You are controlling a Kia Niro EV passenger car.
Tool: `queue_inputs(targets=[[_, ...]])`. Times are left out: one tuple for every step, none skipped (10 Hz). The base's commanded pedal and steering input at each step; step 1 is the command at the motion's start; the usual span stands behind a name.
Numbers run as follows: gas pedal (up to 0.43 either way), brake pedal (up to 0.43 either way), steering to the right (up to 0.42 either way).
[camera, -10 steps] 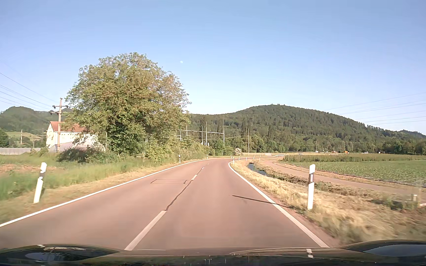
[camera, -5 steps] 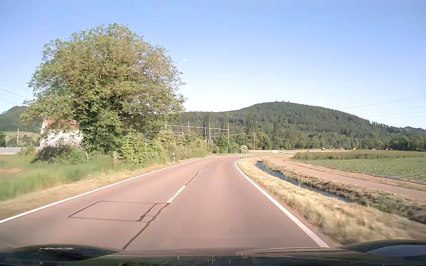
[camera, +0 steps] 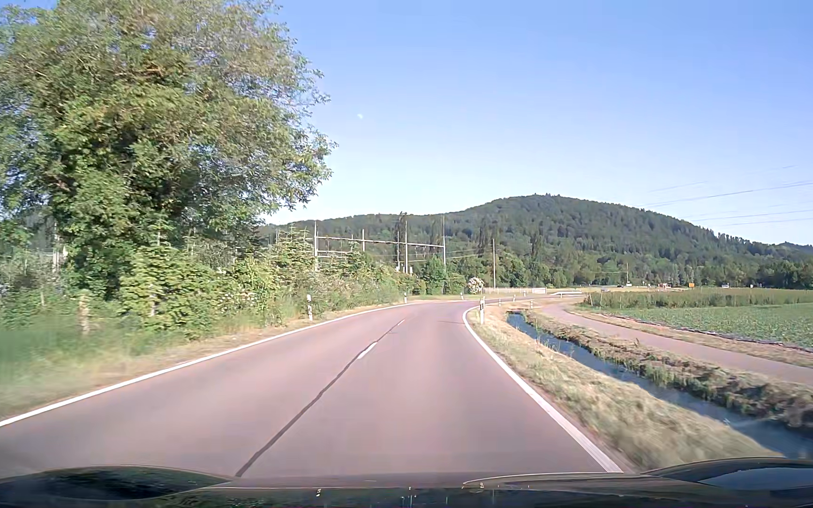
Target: Follow the waypoints while adhering to traffic rules and regulations
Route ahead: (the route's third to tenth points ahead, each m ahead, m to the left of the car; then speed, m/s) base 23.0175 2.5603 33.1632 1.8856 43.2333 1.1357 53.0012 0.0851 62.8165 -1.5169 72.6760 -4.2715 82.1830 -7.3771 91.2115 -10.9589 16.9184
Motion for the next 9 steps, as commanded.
queue_inputs(targets=[[0.150,0.000,-0.008],[0.138,0.000,-0.005],[0.138,0.000,-0.001],[0.138,0.000,0.000],[0.138,0.000,0.001],[0.138,0.000,0.006],[0.130,0.000,0.010],[0.130,0.000,0.016],[0.118,0.000,0.022]])
